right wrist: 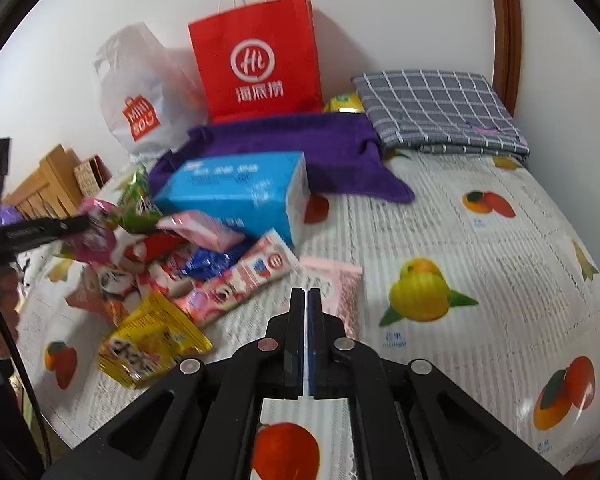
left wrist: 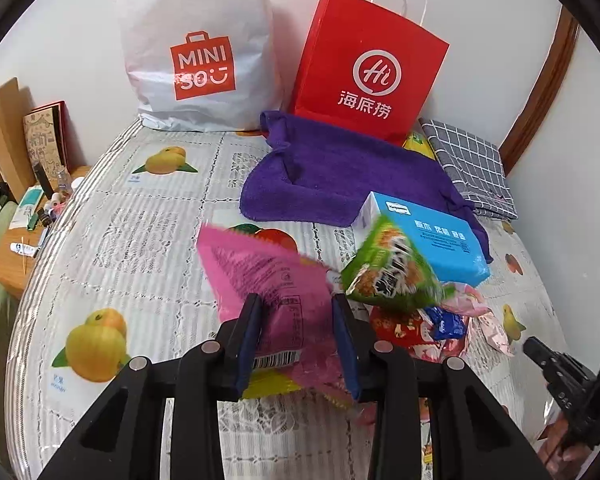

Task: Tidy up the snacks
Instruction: 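Grasp the small pink packet with the right tool while the left tool grasps the pink-and-yellow snack bag, then carry both held snacks up and over onto the purple towel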

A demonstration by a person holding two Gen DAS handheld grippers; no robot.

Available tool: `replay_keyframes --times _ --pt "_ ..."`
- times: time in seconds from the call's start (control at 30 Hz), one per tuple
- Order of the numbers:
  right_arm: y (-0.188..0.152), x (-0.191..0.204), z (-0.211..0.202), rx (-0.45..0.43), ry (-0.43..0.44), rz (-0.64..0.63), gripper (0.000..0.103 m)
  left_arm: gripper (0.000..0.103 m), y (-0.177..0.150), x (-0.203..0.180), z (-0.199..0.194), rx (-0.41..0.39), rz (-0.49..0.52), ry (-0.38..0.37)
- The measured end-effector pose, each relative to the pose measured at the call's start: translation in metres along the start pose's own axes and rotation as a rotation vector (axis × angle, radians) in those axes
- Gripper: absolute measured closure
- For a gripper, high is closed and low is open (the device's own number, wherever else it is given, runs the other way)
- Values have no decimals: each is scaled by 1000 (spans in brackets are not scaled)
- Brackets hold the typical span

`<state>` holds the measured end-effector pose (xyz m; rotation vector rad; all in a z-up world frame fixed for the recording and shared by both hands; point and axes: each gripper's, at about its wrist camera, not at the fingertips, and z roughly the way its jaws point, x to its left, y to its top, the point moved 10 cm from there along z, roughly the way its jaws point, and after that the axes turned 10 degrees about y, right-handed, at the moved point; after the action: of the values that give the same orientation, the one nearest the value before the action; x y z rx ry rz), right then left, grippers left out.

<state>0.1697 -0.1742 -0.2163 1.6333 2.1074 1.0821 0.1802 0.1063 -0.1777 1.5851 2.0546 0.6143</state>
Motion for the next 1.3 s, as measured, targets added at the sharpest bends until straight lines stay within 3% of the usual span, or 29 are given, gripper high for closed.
replay_keyframes --times 0.03,0.07,0.13,0.43,0.5,0.53,0.57,0.63,0.83,1.07,1.2,1.3 --pt "-1 -2 2 3 4 6 88 73 -1 1 -1 -1 -1 -2" --pt "-3 -5 7 13 12 11 66 75 -2 2 -2 1 -4 -4" --pt "-4 -12 16 25 6 35 44 82 -2 2 -5 0 -13 -22" --pt "-1 -31 60 80 -7 135 45 84 -8 11 1 28 -32 -7" --pt "2 -31 63 68 -21 132 45 74 -9 17 4 40 -64 -12" --pt "2 -31 65 71 -39 120 49 66 -8 20 5 42 -74 -10" --pt "3 -29 67 76 -51 97 62 59 -8 22 5 44 -79 -6" --pt "3 -24 67 80 -66 48 63 48 -6 24 6 38 -78 2" --pt "2 -24 55 66 -51 47 67 35 -1 24 16 56 -79 9" --pt "4 -26 35 30 -60 54 67 19 -12 14 43 114 -8 99" --pt "4 -23 26 17 -53 57 67 19 -10 15 47 100 -22 105" --pt "4 -21 21 13 -55 50 67 39 -8 15 42 81 -23 68"
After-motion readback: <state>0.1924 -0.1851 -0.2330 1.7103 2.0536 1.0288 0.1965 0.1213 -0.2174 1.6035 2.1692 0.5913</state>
